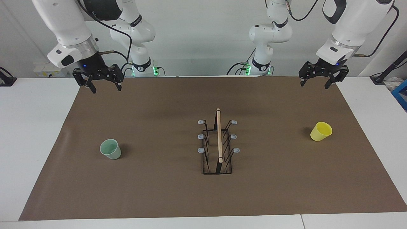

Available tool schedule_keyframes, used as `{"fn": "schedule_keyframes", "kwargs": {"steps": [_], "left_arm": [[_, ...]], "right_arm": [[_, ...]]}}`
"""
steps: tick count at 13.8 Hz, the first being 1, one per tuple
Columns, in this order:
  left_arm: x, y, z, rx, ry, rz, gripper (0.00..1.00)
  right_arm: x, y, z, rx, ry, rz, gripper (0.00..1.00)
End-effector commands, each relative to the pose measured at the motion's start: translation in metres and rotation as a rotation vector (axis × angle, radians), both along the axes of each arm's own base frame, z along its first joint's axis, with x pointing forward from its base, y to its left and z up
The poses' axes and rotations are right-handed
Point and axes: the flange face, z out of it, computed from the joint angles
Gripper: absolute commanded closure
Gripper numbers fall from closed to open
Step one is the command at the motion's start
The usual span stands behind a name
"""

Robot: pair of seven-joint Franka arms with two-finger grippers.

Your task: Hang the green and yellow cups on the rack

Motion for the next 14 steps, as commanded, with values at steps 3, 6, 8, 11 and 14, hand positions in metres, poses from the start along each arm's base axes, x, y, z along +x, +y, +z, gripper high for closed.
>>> {"fn": "schedule_keyframes", "kwargs": {"steps": [3,6,8,11,14], "left_arm": [[-0.008,-0.001,0.000,-0.008,0.000,0.005,0.00],[-0.010,-0.002,-0.001,-0.007,0.013,0.008,0.00],[-0.010,0.001,-0.002,-0.007,0.013,0.024,0.00],[-0.005,0.006,-0.002,-0.017,-0.003,0.148,0.00],[0.004,0.019,-0.013,-0.041,0.021,0.242,0.00]], "right_arm": [[-0.001,-0.002,0.001,-0.020,0.005,-0.018,0.00],[-0.001,-0.003,0.001,-0.020,0.001,-0.021,0.00],[-0.001,-0.002,0.001,-0.024,-0.001,-0.024,0.00],[0.000,0.004,0.001,-0.078,-0.013,-0.007,0.00],[0.001,0.012,-0.002,-0.216,-0.012,0.076,0.00]]}}
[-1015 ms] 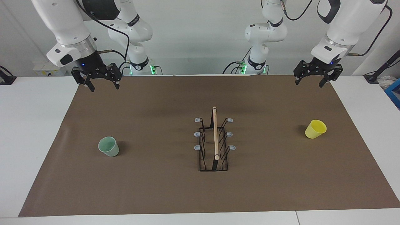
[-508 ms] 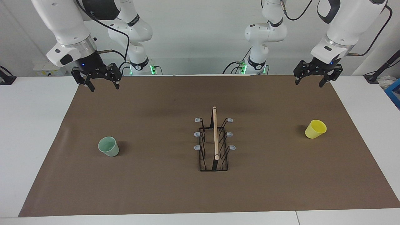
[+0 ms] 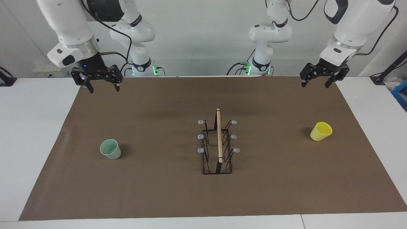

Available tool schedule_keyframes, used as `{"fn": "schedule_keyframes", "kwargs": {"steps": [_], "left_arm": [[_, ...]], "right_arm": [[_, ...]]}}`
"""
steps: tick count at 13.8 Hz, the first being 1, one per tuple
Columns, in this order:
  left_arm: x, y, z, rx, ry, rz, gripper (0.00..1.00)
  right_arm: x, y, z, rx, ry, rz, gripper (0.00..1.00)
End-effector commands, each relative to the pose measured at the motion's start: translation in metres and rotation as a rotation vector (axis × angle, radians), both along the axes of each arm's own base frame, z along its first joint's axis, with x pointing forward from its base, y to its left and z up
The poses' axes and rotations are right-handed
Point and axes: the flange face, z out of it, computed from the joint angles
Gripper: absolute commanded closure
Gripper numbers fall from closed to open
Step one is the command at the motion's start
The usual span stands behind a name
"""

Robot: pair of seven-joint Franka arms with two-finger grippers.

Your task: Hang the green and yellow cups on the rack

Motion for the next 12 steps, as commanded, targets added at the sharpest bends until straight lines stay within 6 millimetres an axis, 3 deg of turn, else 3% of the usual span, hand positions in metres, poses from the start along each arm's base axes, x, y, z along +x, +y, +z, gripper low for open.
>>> {"fn": "schedule_keyframes", "kwargs": {"steps": [1,6,9,12], "left_arm": [[0.010,0.019,-0.021,-0.033,0.035,0.119,0.00],[0.049,0.094,-0.058,-0.158,0.105,0.505,0.00],[0.072,0.120,-0.087,-0.184,0.155,0.792,0.00],[0.086,0.159,-0.114,-0.258,0.222,0.997,0.00]], "right_arm": [[0.002,0.014,-0.007,-0.112,0.007,0.084,0.00],[-0.011,0.025,-0.046,-0.161,0.090,0.190,0.00],[-0.021,0.035,-0.045,-0.216,0.161,0.330,0.00],[-0.026,0.031,-0.045,-0.271,0.272,0.688,0.00]]}}
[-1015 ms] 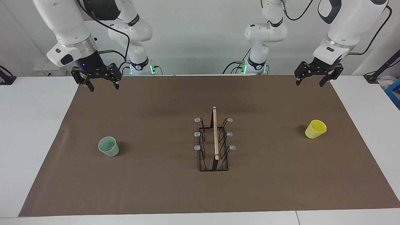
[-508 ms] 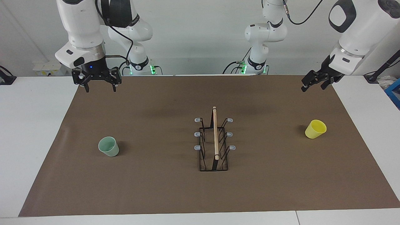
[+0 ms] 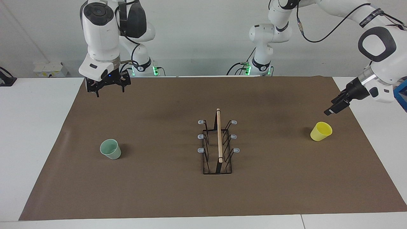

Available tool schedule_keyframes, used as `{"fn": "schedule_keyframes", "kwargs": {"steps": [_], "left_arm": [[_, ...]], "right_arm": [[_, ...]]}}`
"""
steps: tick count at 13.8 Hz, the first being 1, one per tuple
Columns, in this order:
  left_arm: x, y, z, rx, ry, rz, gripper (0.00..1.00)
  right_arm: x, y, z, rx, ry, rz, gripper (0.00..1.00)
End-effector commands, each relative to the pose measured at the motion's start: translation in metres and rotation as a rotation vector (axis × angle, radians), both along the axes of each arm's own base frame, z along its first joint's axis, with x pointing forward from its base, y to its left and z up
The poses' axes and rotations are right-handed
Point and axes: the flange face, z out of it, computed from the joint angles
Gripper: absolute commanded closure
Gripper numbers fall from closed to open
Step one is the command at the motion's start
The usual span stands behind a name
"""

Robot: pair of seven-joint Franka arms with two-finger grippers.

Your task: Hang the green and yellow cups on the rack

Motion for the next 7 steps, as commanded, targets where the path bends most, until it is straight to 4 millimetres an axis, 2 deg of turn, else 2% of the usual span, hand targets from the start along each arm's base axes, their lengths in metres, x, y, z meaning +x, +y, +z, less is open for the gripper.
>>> {"fn": "schedule_keyframes", "kwargs": {"steps": [1,2,4,5,7], "left_arm": [[0.025,0.029,-0.024,-0.054,0.064,0.222,0.00],[0.034,0.040,-0.041,-0.046,0.099,0.327,0.00],[0.045,0.062,-0.069,-0.078,0.122,0.429,0.00],[0.045,0.082,-0.081,-0.093,0.119,0.473,0.00],[0.050,0.099,-0.109,-0.082,0.114,0.519,0.00]], "right_arm": [[-0.014,0.003,0.009,-0.146,0.125,0.407,0.00],[-0.014,-0.001,0.009,-0.214,0.165,0.505,0.00],[-0.005,-0.008,0.011,-0.251,0.156,0.642,0.00],[0.000,-0.017,0.004,-0.270,0.182,0.733,0.00],[0.005,-0.019,-0.007,-0.312,0.218,0.872,0.00]]}}
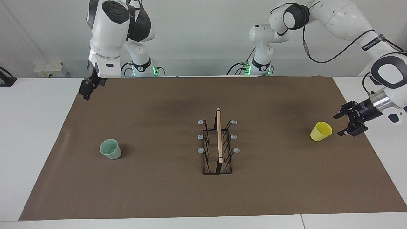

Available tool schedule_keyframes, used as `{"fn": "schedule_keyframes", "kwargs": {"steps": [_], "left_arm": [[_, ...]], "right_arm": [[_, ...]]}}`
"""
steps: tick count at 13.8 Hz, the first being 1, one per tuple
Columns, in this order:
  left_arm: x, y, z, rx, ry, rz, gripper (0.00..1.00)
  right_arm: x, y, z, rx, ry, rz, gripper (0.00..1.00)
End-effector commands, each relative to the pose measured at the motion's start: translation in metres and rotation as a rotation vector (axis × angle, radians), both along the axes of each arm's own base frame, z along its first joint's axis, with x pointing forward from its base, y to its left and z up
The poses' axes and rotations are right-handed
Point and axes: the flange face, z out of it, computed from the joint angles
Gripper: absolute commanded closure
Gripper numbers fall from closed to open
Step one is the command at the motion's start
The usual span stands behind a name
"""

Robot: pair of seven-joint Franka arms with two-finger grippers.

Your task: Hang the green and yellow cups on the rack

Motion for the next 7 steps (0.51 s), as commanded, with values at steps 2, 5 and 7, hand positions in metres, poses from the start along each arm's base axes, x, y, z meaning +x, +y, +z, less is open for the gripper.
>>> {"fn": "schedule_keyframes", "kwargs": {"steps": [2,5,7], "left_arm": [[0.009,0.036,-0.037,0.026,-0.017,0.115,0.00],[0.005,0.087,-0.086,-0.069,0.003,0.286,0.00],[0.004,0.089,-0.097,-0.090,0.021,0.302,0.00]], "right_arm": [[-0.002,-0.010,-0.018,-0.083,0.039,0.132,0.00],[0.007,0.000,-0.052,-0.138,0.076,0.175,0.00],[0.017,0.029,-0.095,-0.224,0.096,0.171,0.00]]}}
